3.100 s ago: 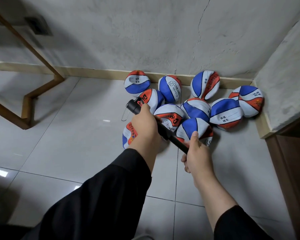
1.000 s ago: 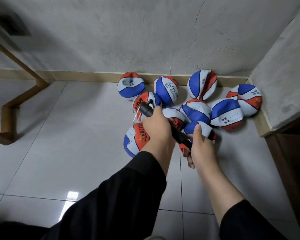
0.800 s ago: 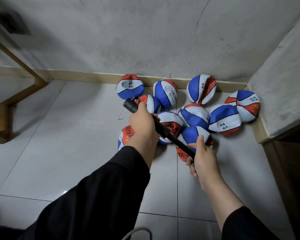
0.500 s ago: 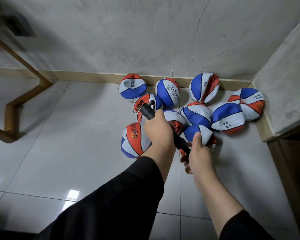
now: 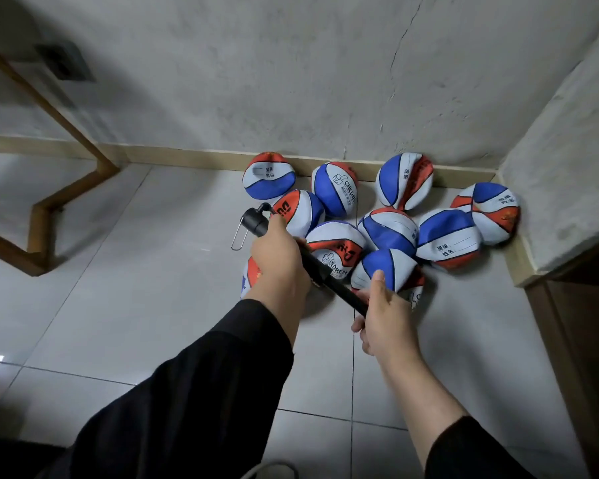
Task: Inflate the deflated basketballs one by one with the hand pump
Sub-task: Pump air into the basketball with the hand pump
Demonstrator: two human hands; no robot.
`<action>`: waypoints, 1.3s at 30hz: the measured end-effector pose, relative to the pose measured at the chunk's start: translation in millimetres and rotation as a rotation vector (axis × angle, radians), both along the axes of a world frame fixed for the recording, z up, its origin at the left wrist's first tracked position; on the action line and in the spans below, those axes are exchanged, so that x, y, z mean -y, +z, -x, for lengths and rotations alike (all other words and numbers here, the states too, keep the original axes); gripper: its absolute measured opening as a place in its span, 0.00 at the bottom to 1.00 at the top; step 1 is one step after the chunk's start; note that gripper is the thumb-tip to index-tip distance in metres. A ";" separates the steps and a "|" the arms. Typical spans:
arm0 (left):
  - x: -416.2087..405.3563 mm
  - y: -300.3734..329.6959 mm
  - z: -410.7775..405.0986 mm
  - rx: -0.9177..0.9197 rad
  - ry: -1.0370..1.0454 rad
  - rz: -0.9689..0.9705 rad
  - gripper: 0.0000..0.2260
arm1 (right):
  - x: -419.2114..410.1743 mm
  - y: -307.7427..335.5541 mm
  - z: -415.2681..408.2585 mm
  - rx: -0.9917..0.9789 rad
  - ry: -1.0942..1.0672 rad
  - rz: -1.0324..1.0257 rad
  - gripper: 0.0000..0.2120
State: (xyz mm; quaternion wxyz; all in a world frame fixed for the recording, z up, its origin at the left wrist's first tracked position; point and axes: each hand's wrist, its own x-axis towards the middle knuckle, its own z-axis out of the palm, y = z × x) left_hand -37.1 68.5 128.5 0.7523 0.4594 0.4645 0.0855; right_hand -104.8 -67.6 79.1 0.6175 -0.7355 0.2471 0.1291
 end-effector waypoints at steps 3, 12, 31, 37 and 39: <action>7.4 0.9 -1.5 0.000 -0.027 -0.009 0.11 | 1.8 -4.7 -2.7 0.039 -0.010 0.053 0.32; 51.4 -14.5 7.0 -0.013 -0.017 0.000 0.13 | -5.6 -3.0 -23.2 0.100 -0.003 0.167 0.38; 45.3 -8.1 -8.3 0.029 -0.052 -0.080 0.17 | 5.5 -11.2 -14.0 0.069 -0.052 0.099 0.38; 56.1 -10.8 -2.0 0.006 -0.055 -0.054 0.19 | -0.4 3.9 -25.8 0.103 -0.011 0.141 0.36; 49.0 -10.3 -5.9 0.011 -0.056 -0.036 0.10 | -3.2 4.3 -23.7 0.113 0.004 0.112 0.35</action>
